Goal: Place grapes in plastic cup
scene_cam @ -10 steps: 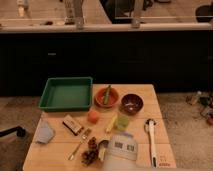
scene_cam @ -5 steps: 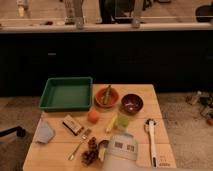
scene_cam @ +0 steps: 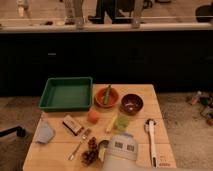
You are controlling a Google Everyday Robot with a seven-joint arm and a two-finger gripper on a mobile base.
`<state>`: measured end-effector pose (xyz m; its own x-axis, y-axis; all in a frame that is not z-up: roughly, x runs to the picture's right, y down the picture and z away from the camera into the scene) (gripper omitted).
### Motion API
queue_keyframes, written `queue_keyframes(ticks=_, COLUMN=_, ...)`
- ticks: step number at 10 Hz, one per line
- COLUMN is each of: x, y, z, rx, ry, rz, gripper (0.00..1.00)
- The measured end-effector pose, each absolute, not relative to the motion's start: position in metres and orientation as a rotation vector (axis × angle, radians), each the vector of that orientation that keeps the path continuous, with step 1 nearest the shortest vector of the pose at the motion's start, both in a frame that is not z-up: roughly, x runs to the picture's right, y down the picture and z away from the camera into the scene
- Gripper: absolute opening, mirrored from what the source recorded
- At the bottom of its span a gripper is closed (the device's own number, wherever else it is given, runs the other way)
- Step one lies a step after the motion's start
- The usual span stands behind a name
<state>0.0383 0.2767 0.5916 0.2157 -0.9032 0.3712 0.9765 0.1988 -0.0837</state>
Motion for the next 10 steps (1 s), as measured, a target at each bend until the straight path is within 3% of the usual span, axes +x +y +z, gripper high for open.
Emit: queue_keyframes(ticks=10, x=0.0340, y=0.2786, z=0.5819, rx=-0.325, ry=-0.236, rz=-1.312, gripper=0.80)
